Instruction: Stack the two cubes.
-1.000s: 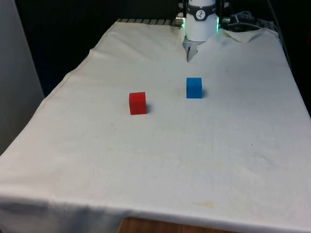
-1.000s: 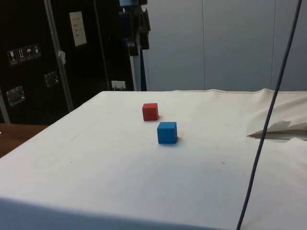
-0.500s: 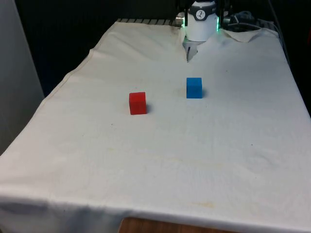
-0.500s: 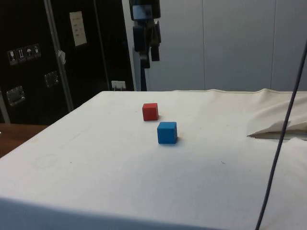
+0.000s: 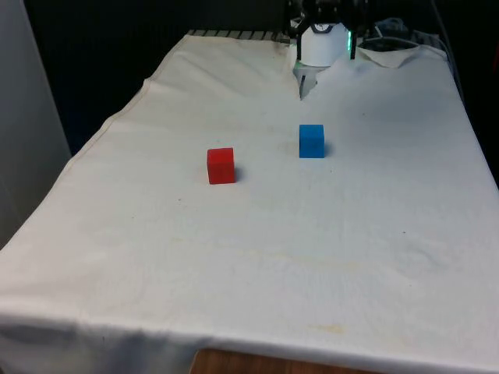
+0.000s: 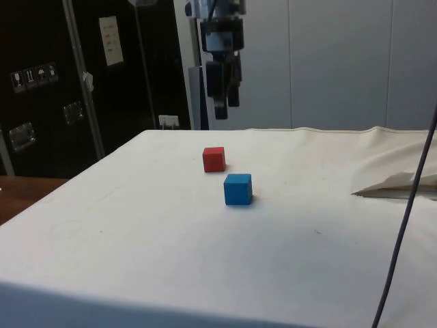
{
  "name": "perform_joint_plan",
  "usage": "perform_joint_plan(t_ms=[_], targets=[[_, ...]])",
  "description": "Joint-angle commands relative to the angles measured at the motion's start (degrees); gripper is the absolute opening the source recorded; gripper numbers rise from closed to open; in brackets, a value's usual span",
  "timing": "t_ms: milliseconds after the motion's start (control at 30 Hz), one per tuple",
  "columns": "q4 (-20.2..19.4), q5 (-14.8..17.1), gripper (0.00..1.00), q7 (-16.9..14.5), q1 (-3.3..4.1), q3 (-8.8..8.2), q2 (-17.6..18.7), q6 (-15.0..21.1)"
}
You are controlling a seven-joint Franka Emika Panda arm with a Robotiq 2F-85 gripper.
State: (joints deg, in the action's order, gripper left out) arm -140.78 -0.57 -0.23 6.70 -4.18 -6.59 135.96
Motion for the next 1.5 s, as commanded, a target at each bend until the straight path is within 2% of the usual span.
perform_joint_plan(t_ms=[0, 33, 67, 233, 367, 400, 600, 633, 700, 933, 967, 1033, 1233, 1267, 1467], targets=[[-0.9, -0.3, 1.00, 0.2, -0.06, 0.06, -0.1, 1.6], [-1.3, -0.3, 1.00, 0.1, -0.06, 0.00, -0.1, 2.2], [-1.0, 0.0, 1.00, -0.1, 0.00, 0.00, 0.0, 1.4], [-4.0, -0.2, 1.00, -0.3, -0.06, -0.06, 0.4, 6.6], [-5.2, -0.1, 1.00, -0.6, -0.17, -0.17, 1.3, 9.3], [-5.1, 0.0, 1.00, -0.5, -0.11, -0.11, 1.1, 8.5], [-6.5, 0.1, 1.00, -1.7, -0.52, -0.57, 3.7, 13.6], [-6.2, 0.0, 1.00, -1.3, -0.40, -0.46, 3.3, 12.3], [-6.8, 0.3, 1.00, -2.1, -0.52, -0.80, 4.8, 15.4], [-7.3, 0.6, 1.00, -3.2, -0.63, -1.26, 8.1, 19.5], [-7.0, 0.0, 1.00, -2.5, -0.63, -1.26, 7.5, 18.0], [-7.4, 0.7, 1.00, -3.3, -0.63, -1.32, 8.9, 20.5], [-7.6, 0.8, 1.00, -3.9, -0.74, -1.49, 11.6, 23.5], [-7.4, 0.1, 1.00, -3.2, -0.69, -1.66, 11.5, 22.7], [-7.6, 0.8, 1.00, -4.2, -0.92, -1.55, 14.5, 26.5]])
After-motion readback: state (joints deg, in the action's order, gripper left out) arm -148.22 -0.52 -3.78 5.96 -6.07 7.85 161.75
